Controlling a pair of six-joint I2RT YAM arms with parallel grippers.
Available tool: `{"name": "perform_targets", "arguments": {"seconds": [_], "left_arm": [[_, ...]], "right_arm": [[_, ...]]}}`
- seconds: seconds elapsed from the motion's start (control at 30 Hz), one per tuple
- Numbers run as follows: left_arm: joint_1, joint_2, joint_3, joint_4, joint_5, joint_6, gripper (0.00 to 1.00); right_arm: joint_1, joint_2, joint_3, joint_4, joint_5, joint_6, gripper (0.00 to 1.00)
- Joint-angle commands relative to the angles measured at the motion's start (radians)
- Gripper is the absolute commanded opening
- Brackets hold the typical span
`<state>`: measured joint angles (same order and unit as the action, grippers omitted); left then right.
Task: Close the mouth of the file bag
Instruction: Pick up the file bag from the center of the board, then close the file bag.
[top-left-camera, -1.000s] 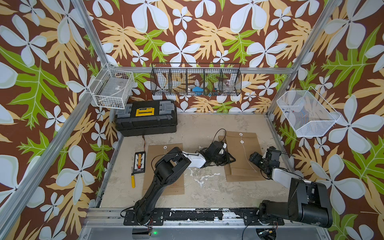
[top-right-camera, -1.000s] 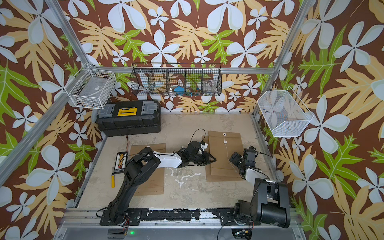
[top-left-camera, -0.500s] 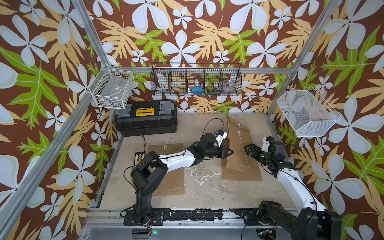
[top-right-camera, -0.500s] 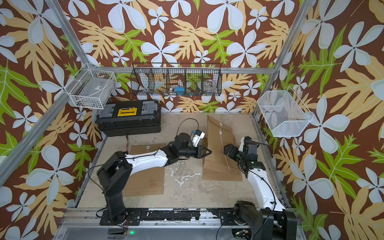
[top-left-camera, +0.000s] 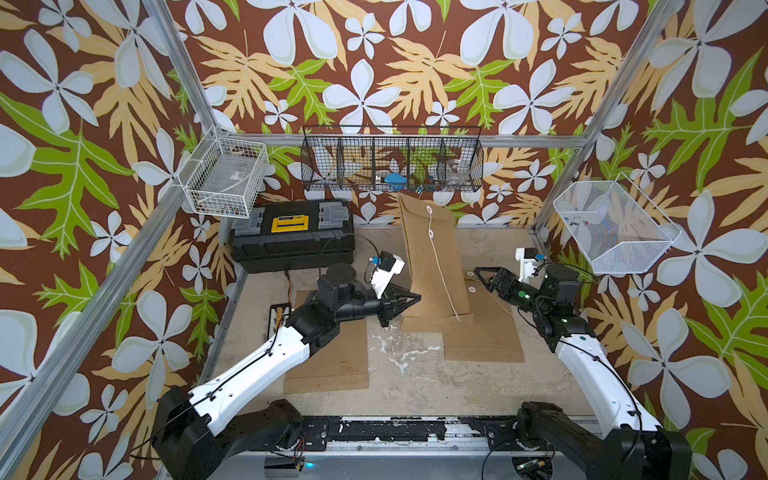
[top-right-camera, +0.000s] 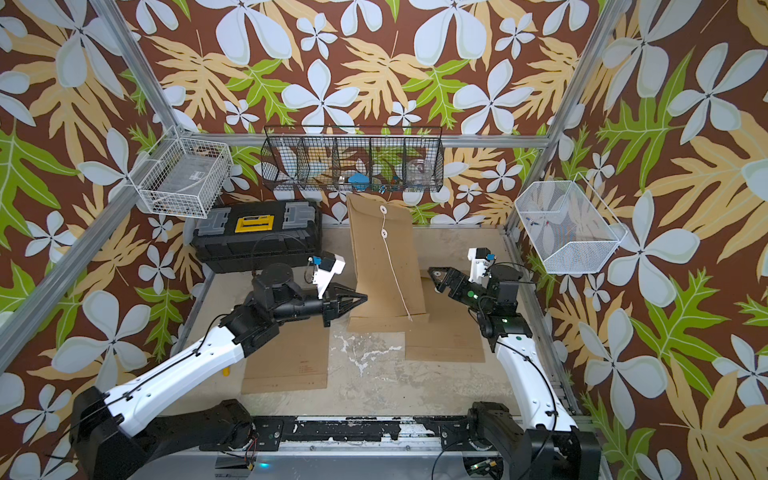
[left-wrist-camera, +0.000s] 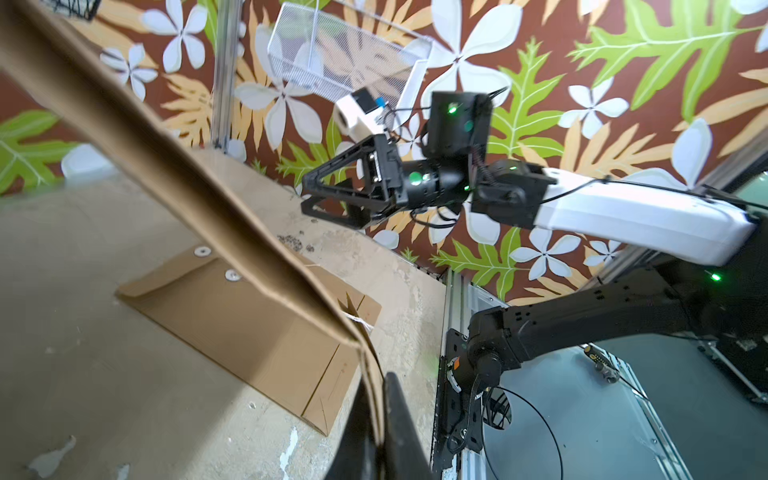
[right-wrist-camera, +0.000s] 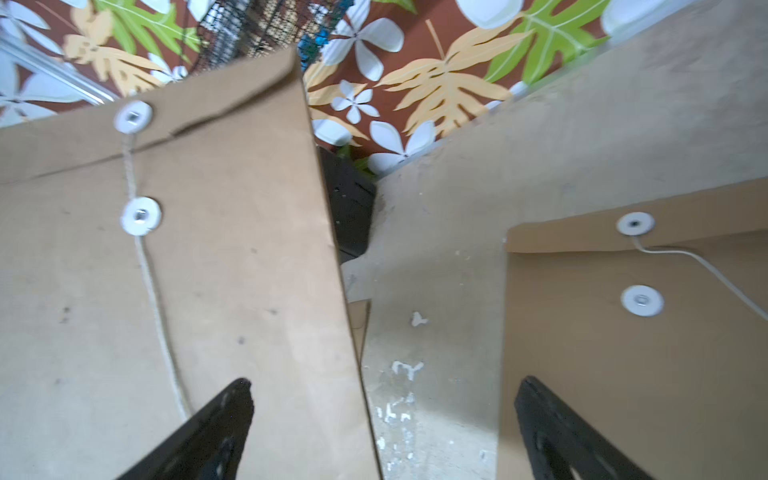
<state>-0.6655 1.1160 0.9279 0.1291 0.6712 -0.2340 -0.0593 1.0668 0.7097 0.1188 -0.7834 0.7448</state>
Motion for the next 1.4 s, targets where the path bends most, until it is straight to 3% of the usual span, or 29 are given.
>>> {"name": "perform_targets", "arguments": {"seconds": [0.0,0.17,0.3,0.4,0.67,0.73,0.87,1.03,1.17,1.27,1.37], "left_arm": [[0.026,-0.036,0.0,-0.032,0.136,0.089,0.0],[0.082,-0.056,0.0,-0.046,0.244,0.122,0.0],[0.137,-0.054,-0.028,0.056,0.332,0.059,0.0],[0.168,-0.045,-0.034,0.081,0.344,0.033,0.0],[0.196,-0.014,-0.061,0.097,0.297,-0.032,0.0],[0.208,-0.011,-0.064,0.097,0.288,-0.049,0.06],[0.237,-0.021,-0.063,0.152,0.316,-0.118,0.34],[0.264,-0.005,-0.028,0.283,0.346,-0.237,0.52],[0.271,0.074,0.055,0.329,0.363,-0.289,0.53],[0.271,0.134,0.058,0.475,0.398,-0.427,0.49],[0.271,0.162,0.058,0.514,0.4,-0.463,0.46]], "right_arm": [[0.015,0.041,0.004,0.323,-0.217,0.148,1.0],[0.041,0.059,0.045,0.479,-0.312,0.238,0.98],[0.062,0.06,0.039,0.623,-0.356,0.324,0.87],[0.065,0.061,0.022,0.707,-0.364,0.384,0.71],[0.086,0.045,0.026,0.809,-0.364,0.452,0.15],[0.096,0.031,0.03,0.805,-0.356,0.441,0.07],[0.118,0.005,0.053,0.739,-0.359,0.382,0.02],[0.161,-0.004,0.063,0.698,-0.367,0.325,0.0],[0.194,0.012,0.066,0.697,-0.367,0.309,0.0],[0.216,0.021,0.07,0.705,-0.366,0.307,0.0],[0.238,0.022,0.078,0.692,-0.372,0.288,0.0]]}}
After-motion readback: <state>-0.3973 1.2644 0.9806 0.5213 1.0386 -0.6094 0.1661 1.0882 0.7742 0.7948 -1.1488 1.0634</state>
